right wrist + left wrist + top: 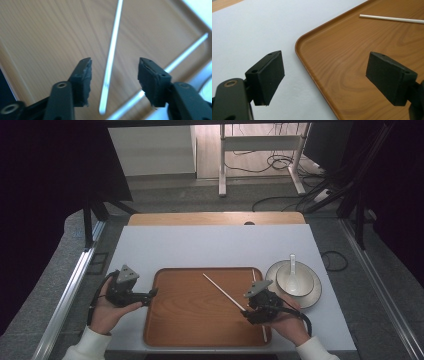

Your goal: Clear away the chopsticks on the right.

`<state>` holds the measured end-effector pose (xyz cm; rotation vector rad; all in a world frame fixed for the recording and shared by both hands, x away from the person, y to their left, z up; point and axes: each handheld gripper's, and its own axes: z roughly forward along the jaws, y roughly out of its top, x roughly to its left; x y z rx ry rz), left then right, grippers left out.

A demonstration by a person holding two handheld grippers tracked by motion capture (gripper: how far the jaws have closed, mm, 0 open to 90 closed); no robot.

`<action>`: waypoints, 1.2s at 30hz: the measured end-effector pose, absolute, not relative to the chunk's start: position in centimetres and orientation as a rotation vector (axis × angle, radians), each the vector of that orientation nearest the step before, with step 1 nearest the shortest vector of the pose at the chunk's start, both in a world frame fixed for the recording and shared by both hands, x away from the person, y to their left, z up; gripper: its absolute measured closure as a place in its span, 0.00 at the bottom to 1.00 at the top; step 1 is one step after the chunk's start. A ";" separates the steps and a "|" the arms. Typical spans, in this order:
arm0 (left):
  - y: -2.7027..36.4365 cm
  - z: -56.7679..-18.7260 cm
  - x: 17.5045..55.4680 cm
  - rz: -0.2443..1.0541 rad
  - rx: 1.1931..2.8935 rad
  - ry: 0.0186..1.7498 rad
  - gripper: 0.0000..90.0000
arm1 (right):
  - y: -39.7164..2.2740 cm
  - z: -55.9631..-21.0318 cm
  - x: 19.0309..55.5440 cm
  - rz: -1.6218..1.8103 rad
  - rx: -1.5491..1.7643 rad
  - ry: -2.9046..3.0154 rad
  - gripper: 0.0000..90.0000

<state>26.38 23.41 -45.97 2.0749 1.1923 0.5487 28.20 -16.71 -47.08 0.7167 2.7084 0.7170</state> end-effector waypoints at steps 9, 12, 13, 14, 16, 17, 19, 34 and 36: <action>23.6 -46.0 26.4 0.549 2.074 1.193 0.16 | -12.1 -46.4 30.6 0.866 0.791 2.662 0.39; 23.7 -46.0 26.4 0.551 2.071 1.196 0.16 | -10.7 -46.6 31.8 0.891 0.809 2.679 0.42; 23.7 -46.0 26.4 0.551 2.071 1.196 0.16 | -10.3 -46.6 32.2 0.898 0.806 2.684 0.43; 23.7 -46.0 26.3 0.551 2.071 1.196 0.16 | -10.0 -46.7 32.6 0.909 0.812 2.695 0.44; 23.6 -46.1 26.4 0.551 2.075 1.194 0.16 | -9.2 -47.0 33.5 0.900 0.822 2.703 0.47; 23.6 -46.1 26.4 0.550 2.075 1.194 0.16 | -8.9 -47.1 33.9 0.902 0.820 2.708 0.50; 23.5 -46.1 26.4 0.549 2.078 1.192 0.16 | -8.3 -47.4 34.7 0.914 0.828 2.719 0.55; 23.4 -46.1 26.3 0.548 2.079 1.187 0.16 | -6.1 -50.0 38.5 0.864 0.861 2.764 0.99; 23.4 -46.1 26.3 0.548 2.080 1.186 0.16 | -6.1 -50.1 38.8 0.863 0.864 2.753 0.99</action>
